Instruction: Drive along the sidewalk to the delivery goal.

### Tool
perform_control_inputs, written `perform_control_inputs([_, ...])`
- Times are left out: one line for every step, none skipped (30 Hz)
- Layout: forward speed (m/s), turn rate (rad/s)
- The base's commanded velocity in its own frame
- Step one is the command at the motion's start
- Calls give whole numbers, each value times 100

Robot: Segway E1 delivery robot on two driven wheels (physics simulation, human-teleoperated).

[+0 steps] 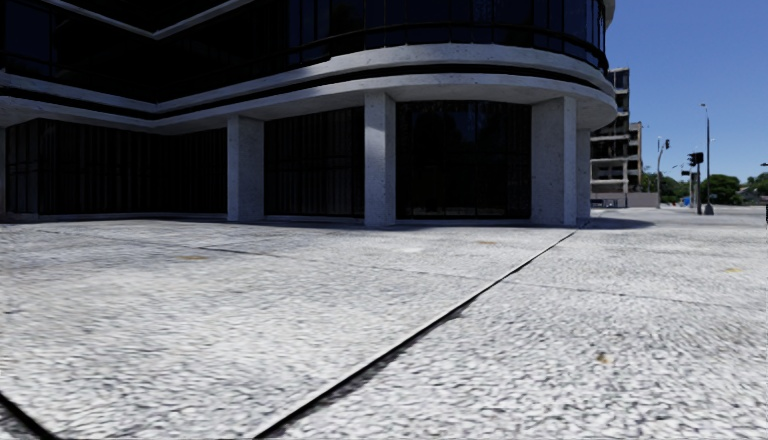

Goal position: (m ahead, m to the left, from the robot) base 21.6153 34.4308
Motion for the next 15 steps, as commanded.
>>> perform_control_inputs([200,61])
perform_control_inputs([200,61])
perform_control_inputs([200,61])
perform_control_inputs([200,61])
perform_control_inputs([200,61])
perform_control_inputs([200,61])
perform_control_inputs([200,61])
perform_control_inputs([200,61])
perform_control_inputs([200,61])
perform_control_inputs([200,61])
perform_control_inputs([200,61])
perform_control_inputs([200,61])
perform_control_inputs([200,61])
perform_control_inputs([200,61])
perform_control_inputs([200,61])
